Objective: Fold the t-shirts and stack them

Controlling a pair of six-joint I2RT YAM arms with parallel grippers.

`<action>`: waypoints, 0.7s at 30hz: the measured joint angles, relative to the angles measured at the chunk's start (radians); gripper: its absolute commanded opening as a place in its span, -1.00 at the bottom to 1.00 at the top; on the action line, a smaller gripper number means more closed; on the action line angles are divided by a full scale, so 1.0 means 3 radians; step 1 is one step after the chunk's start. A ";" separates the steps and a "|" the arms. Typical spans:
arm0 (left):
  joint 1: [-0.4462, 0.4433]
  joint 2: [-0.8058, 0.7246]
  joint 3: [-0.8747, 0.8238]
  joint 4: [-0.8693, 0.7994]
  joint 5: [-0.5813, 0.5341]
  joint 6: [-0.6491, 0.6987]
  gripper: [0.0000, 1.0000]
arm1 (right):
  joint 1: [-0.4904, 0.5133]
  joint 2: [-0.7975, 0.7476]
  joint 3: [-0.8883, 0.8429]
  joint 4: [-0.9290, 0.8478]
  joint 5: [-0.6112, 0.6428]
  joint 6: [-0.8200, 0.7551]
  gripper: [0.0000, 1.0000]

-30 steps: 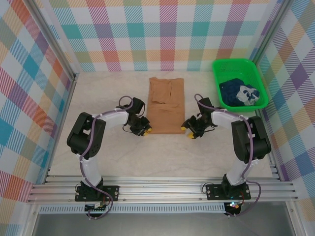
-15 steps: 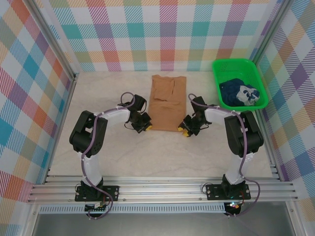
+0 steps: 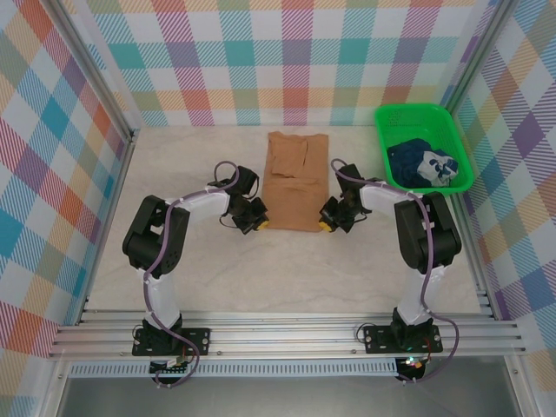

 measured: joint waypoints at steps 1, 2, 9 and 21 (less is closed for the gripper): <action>0.0000 -0.0001 0.0001 -0.0008 -0.0003 0.0014 -1.00 | 0.0006 -0.0006 -0.0005 0.0000 0.0008 0.0008 -1.00; 0.0000 -0.0003 0.0001 -0.0017 -0.0009 0.0028 -1.00 | 0.0014 -0.0020 -0.0019 0.0005 0.0014 0.0009 -1.00; -0.0086 -0.0361 -0.0055 -0.0456 -0.0037 0.0322 -1.00 | 0.0240 -0.0361 -0.0289 -0.0231 0.0037 -0.0139 -1.00; -0.0659 -0.2296 -0.1049 -0.1052 0.0482 0.0660 -1.00 | 0.0762 -0.1957 -0.1186 -0.0956 -0.0449 -0.0214 -1.00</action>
